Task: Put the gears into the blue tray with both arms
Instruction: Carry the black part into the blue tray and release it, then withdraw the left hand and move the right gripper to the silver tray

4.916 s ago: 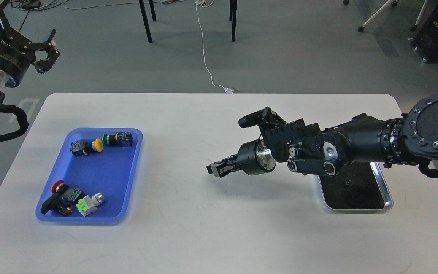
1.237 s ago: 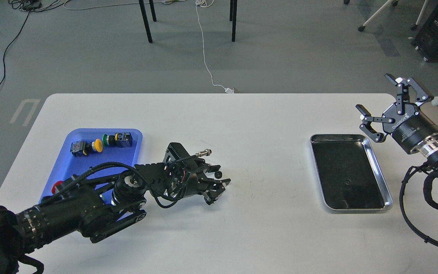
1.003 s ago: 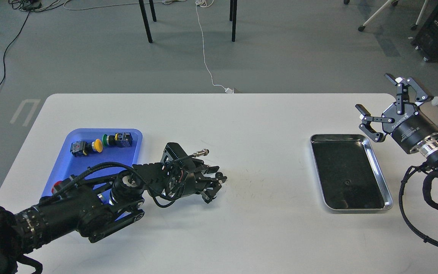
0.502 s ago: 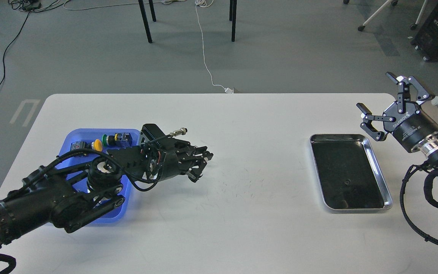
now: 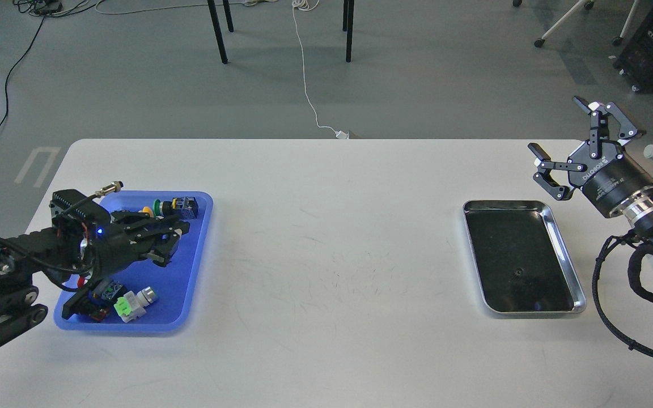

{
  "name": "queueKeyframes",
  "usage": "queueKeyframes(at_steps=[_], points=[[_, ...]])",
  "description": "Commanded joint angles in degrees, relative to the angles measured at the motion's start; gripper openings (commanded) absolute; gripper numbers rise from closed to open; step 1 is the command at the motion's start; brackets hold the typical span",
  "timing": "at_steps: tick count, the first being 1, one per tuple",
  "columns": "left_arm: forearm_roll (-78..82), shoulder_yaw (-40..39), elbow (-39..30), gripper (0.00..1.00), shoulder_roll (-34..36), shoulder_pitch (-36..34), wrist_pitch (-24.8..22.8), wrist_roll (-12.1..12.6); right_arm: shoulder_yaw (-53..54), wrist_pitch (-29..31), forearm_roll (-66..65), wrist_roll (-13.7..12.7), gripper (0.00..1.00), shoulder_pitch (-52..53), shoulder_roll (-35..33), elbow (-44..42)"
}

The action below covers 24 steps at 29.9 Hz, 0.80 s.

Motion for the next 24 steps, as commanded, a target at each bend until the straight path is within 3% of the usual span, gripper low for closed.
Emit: queueKeyframes(at_steps=[1, 10, 11, 12, 14, 24], points=[[0.09, 0.1, 1.35, 0.15, 1.24, 1.76, 0.59, -0.33, -0.09, 0.0, -0.18, 0.0, 0.99, -0.14, 0.01, 0.11], [0.35, 0.36, 7.67, 0.21, -0.25, 2.11, 0.59, -0.24, -0.1, 0.0, -0.18, 0.0, 0.99, -0.05, -0.61, 0.2], [0.27, 0.89, 8.38, 0.26, -0.95, 1.94, 0.59, -0.24, -0.01, 0.0, -0.18, 0.0, 0.99, -0.05, -0.61, 0.2], [0.27, 1.15, 8.56, 0.37, -1.4, 1.76, 0.59, -0.33, -0.01, 0.0, -0.18, 0.0, 0.99, -0.05, -0.7, 0.29], [0.27, 1.24, 8.56, 0.65, -1.58, 1.59, 0.67, -0.5, -0.01, 0.0, -0.18, 0.0, 0.99, -0.05, -0.7, 0.46], [-9.29, -0.43, 7.07, 0.84, 1.76, -2.89, 0.32, -4.9, -0.01, 0.0, -0.27, 0.0, 0.99, -0.05, -3.06, 0.91]])
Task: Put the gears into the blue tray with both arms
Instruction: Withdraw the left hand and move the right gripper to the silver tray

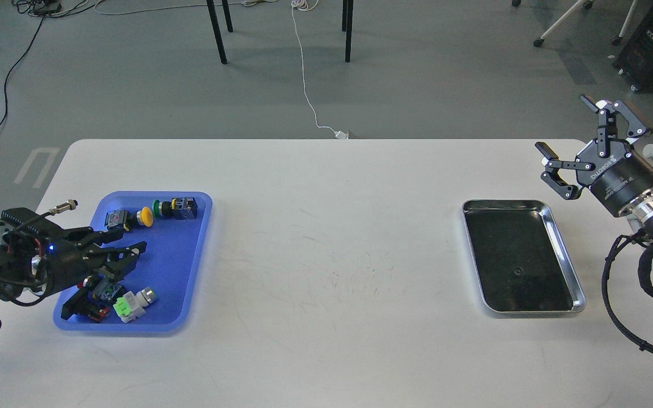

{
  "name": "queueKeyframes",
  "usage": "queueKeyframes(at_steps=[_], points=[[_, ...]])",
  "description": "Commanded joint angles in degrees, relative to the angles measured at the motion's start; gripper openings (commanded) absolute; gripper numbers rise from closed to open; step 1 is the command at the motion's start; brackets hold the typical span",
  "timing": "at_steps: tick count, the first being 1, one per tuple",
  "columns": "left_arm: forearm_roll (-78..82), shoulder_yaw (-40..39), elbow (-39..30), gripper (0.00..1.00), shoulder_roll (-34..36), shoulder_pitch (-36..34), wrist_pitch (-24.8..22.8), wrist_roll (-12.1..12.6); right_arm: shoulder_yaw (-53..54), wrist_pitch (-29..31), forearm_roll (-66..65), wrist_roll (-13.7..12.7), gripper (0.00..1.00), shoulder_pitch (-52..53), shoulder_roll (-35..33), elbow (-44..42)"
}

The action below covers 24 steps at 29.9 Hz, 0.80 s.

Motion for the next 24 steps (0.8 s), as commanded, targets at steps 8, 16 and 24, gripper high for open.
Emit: queueKeyframes(at_steps=[8, 16, 24], points=[[-34.15, -0.45, -5.22, 0.92, 2.27, -10.61, -0.58, -1.05, 0.17, 0.0, -0.28, 0.0, 0.99, 1.76, -4.61, 1.22], [-59.48, -2.3, -5.22, 0.97, -2.91, -15.36, -1.37, -1.05, 0.17, 0.0, -1.5, 0.0, 0.99, 1.59, -7.6, 3.67], [-84.52, -14.16, -4.34, 0.98, -8.54, -16.86, -5.59, -0.7, 0.43, 0.0, -22.41, 0.0, 0.98, 2.63, -13.05, 11.23]])
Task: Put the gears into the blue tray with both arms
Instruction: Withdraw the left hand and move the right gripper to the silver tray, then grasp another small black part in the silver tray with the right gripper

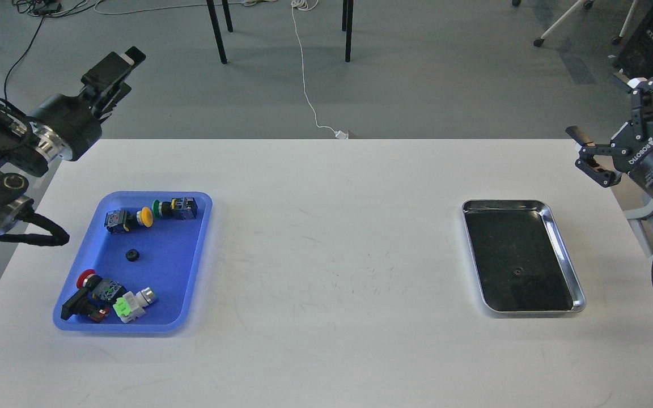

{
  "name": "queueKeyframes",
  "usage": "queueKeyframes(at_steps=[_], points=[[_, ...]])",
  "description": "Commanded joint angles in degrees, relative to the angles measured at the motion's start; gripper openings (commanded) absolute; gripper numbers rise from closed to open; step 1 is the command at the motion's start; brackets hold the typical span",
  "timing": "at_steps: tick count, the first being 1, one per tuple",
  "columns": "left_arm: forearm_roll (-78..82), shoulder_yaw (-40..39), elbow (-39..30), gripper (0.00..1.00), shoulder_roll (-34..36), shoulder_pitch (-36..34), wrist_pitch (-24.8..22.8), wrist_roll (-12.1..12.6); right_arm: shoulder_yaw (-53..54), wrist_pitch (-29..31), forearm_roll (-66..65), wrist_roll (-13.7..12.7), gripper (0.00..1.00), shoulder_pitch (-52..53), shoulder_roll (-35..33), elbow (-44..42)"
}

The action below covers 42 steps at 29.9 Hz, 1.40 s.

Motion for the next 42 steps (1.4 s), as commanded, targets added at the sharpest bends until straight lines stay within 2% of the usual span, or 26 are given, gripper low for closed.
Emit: queueKeyframes(at_steps=[1, 4, 7, 11, 15, 21, 25, 27, 29, 31, 37, 42], points=[[-11.38, -4.12, 0.83, 0.98, -2.77, 0.16, -1.41, 0.06, -0.03, 0.0, -8.14, 0.0, 0.98, 2.22, -1.93, 2.44], [-15.27, -4.39, 1.89, 0.98, -3.83, 0.6, -1.5, -0.21, -1.52, 0.0, -14.64, 0.0, 0.98, 5.47, -3.07, 4.46], [-18.69, -4.57, 2.68, 0.98, -3.83, 1.31, -1.68, -0.21, -6.69, 0.0, -26.84, 0.0, 0.98, 11.25, -3.78, 6.83], [-26.86, -5.0, 3.56, 0.98, -3.57, 1.31, -6.06, 0.05, -23.62, 0.0, -40.13, 0.0, 0.98, 24.43, -2.12, 7.98], [-31.62, -7.72, 6.19, 0.98, -3.74, 1.22, -13.35, 0.67, -42.7, 0.0, -49.19, 0.0, 0.98, 39.72, 2.8, 7.81], [-31.97, -9.22, 6.99, 0.98, -4.88, 1.22, -14.07, 1.99, -60.91, 0.0, -59.55, 0.7, 0.98, 53.81, 10.97, 6.85], [-32.06, -9.49, 7.16, 0.98, -4.89, 1.22, -14.33, 1.99, -66.99, 0.0, -68.26, 0.97, 0.96, 55.49, 15.81, 3.08], [-32.24, -10.19, 7.25, 0.98, -4.97, 1.22, -14.42, 1.99, -68.84, 0.0, -72.39, 2.1, 0.93, 54.88, 17.83, 0.09], [-32.33, -10.45, 7.16, 0.98, -4.89, 1.22, -14.6, 1.99, -71.47, 0.0, -77.4, 4.56, 0.9, 53.91, 19.51, -2.29], [-32.33, -10.54, 7.16, 0.98, -4.89, 1.22, -14.6, 1.99, -74.64, -2.76, -80.66, 4.89, 0.86, 53.12, 20.48, -4.31], [-32.33, -10.54, 7.25, 0.98, -4.8, 1.48, -14.6, 1.9, -77.11, -5.94, -80.76, 4.89, 0.75, 49.35, 20.92, -6.25], [-32.33, -10.54, 7.25, 0.98, -4.8, 1.57, -14.69, 1.9, -75.45, -6.73, -76.64, 4.89, 0.71, 46.79, 20.66, -5.99]])
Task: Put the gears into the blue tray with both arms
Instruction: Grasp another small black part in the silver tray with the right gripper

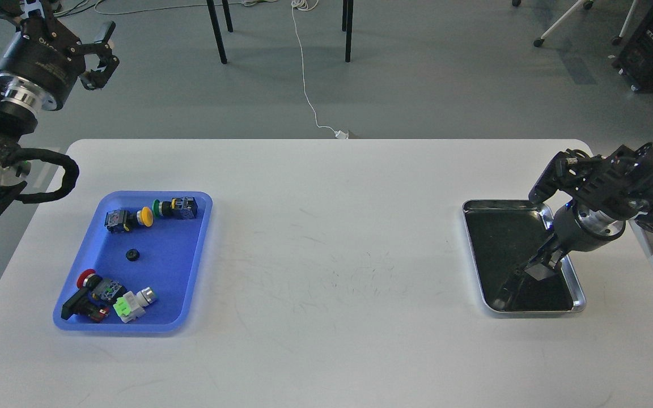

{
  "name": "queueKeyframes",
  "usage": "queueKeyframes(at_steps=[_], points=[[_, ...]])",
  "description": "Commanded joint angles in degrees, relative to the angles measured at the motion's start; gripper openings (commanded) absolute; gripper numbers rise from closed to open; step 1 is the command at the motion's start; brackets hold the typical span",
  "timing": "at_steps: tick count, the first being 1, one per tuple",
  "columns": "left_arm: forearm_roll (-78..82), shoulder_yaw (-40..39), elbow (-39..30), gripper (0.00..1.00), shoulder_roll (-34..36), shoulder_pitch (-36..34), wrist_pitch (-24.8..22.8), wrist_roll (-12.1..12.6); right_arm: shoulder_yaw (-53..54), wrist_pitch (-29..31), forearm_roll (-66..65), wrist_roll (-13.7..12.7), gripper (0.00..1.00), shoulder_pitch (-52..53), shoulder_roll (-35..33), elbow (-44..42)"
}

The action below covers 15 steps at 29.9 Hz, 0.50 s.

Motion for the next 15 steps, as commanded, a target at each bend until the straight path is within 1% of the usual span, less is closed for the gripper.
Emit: queueKeyframes(at_steps=[1, 11, 15], points=[[0.0, 0.1, -0.01, 0.98, -0.09, 0.08, -0.03, 0.09, 0.92, -0.17, 3.91, -0.02, 0.7, -1.51, -0.06, 0.27], [0.09, 0.18, -0.01, 0.98, -0.09, 0.61, -0.12, 0.09, 2.15, -0.26, 4.62, -0.02, 0.57, -3.79, 0.64, -0.51], [0.18, 0.36, -0.1, 0.98, -0.17, 0.96, -0.12, 0.09, 2.15, -0.35, 4.62, -0.02, 0.53, -5.19, 1.43, -2.36]])
